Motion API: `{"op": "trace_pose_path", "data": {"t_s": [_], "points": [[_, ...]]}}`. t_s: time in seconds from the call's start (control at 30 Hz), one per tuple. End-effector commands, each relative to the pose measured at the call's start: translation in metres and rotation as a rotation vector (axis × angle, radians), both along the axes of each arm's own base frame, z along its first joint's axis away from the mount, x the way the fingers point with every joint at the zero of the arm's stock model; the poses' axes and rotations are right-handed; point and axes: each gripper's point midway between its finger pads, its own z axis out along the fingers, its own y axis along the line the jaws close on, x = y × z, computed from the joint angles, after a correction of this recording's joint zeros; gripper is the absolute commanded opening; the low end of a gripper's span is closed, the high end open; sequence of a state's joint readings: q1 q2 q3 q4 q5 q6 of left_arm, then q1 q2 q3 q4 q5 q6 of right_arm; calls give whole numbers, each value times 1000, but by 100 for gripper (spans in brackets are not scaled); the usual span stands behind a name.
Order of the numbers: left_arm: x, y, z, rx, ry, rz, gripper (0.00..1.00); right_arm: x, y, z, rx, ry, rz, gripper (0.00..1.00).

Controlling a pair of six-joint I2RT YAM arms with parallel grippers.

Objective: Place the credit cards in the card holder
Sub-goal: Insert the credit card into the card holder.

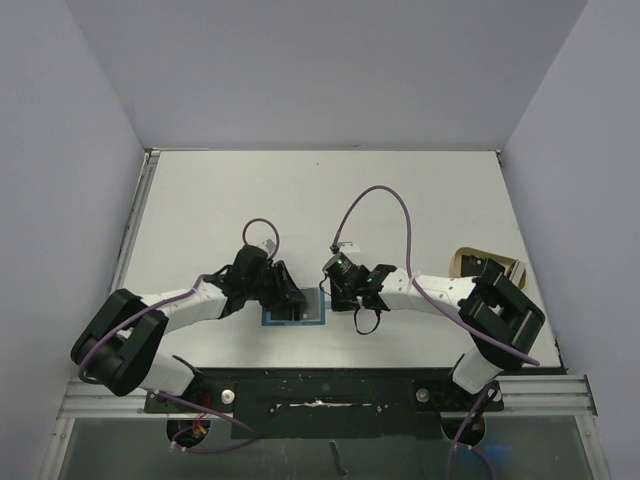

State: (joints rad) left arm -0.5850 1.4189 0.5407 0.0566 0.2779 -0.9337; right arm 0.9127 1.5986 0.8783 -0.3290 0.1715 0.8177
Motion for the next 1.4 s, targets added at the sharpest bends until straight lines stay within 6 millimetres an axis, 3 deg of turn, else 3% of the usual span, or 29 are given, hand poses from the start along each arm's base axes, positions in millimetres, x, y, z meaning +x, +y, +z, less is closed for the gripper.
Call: {"op": "trace_pose_path", "data": {"t_s": [0.0, 0.43, 0.63, 0.73, 1.03, 1.2, 1.37], "points": [[15, -1, 12, 3, -53, 4, 41, 6, 11, 11, 41, -39, 1, 0], [13, -6, 7, -20, -38, -10, 41, 8, 12, 9, 32, -37, 1, 0], [17, -18, 18, -93, -65, -23, 41, 9, 14, 7, 33, -32, 4, 0], [18, -20, 15, -103, -69, -26, 41, 9, 16, 5, 36, -28, 4, 0], [21, -33, 37, -200, -114, -39, 41, 10, 15, 9, 33, -38, 2, 0], [24, -25, 55, -189, -151, -16, 41, 10, 12, 6, 23, -32, -9, 0], [31, 12, 54, -59, -145, 55, 43, 13, 4, 9, 16, -42, -27, 0]]}}
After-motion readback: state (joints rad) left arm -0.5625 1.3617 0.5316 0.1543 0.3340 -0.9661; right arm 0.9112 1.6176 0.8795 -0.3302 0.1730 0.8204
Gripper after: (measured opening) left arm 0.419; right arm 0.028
